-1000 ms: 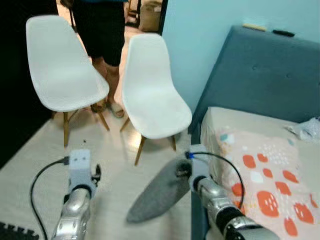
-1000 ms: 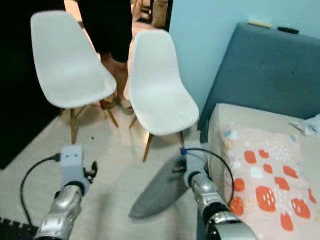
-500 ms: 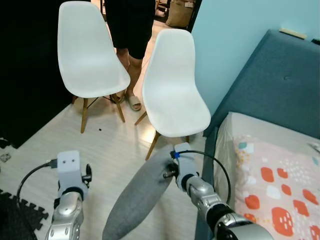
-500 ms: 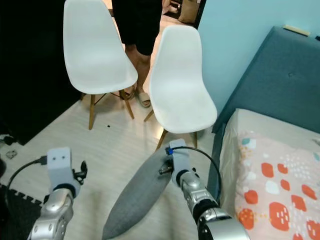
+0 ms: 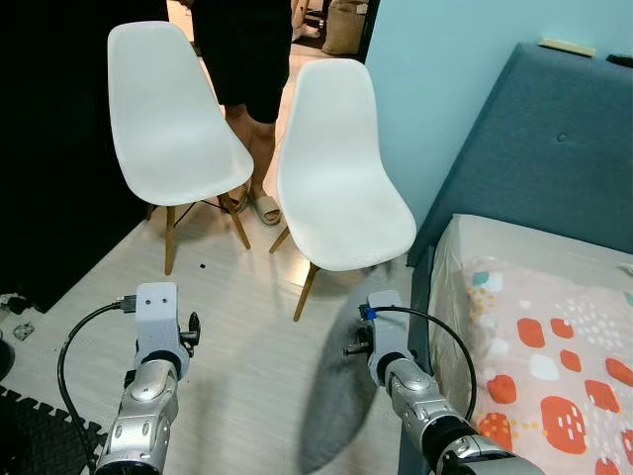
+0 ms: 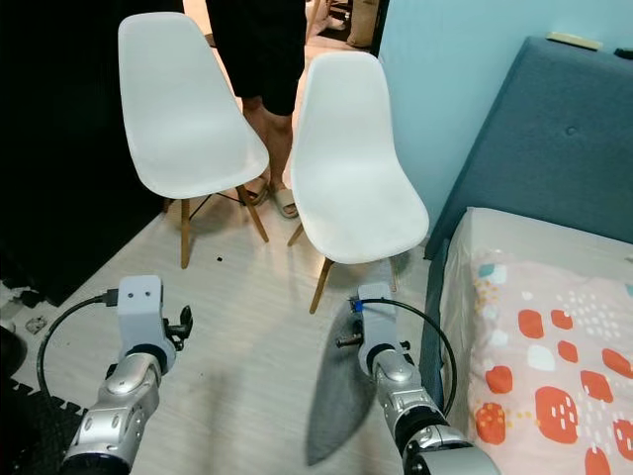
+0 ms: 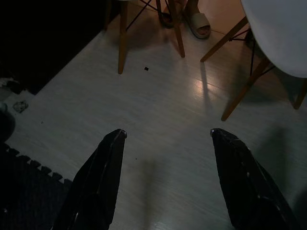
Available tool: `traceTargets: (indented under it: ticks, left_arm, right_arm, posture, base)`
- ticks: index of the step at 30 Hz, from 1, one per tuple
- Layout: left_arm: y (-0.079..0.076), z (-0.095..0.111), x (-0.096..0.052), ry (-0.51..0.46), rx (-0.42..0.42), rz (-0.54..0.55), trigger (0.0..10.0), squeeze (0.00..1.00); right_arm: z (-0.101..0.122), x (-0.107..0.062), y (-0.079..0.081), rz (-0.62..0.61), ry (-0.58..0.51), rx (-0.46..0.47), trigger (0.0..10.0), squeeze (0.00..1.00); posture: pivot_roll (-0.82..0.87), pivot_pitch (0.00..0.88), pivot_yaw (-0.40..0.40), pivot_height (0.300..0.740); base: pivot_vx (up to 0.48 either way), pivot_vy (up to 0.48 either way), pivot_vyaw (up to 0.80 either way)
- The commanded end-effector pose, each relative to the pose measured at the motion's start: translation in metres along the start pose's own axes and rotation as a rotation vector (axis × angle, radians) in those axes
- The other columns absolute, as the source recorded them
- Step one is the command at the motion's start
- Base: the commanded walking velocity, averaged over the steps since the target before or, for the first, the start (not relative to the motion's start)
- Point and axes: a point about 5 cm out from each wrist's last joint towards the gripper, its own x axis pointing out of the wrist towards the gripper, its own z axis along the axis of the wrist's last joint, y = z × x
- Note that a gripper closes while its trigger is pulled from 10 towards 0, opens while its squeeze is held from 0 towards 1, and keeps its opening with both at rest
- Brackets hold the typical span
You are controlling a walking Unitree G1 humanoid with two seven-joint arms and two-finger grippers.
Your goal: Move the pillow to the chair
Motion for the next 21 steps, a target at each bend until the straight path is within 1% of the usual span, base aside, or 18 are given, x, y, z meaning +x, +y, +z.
traceTargets:
  ticks: [1,3,7,13,21]
  left_arm:
    - [-0.003,-0.006,-0.0002,0.025,0.018,-0.012,10.0,0.0]
    - [-0.0038,-0.0072,0.0003,0.024,0.015,-0.015,10.0,0.0]
    - [-0.0046,-0.0082,0.0011,0.025,0.009,-0.021,10.0,0.0]
    - [-0.0066,-0.0082,0.0024,0.026,-0.009,-0.026,10.0,0.0]
    - [-0.003,-0.0073,0.0019,0.019,-0.019,-0.014,10.0,0.0]
  right_arm:
    - [0.0107,0.0011,-0.0028,-0.005,-0.062,-0.001,10.0,0.0]
    - [0.0117,0.0012,-0.0001,0.008,-0.069,-0.017,10.0,0.0]
    - [0.0114,0.001,0.0005,0.006,-0.073,-0.016,10.0,0.0]
    - [0.006,-0.0014,-0.0036,-0.006,-0.064,-0.012,10.0,0.0]
    - [0.0055,-0.0015,-0.0048,-0.004,-0.058,-0.016,10.0,0.0]
  posture:
    - [0.08,0.068,-0.087,0.74]
    - [0.06,0.068,-0.083,0.74]
    - [0.06,0.068,-0.083,0.74]
    - [0.06,0.065,-0.085,0.74]
    - [0.06,0.063,-0.089,0.74]
  base:
    - [0.0,0.0,0.0]
    - [0.0,0.0,0.0]
    - [0.0,0.0,0.0]
    - [0.0,0.0,0.0]
    - [0.0,0.0,0.0]
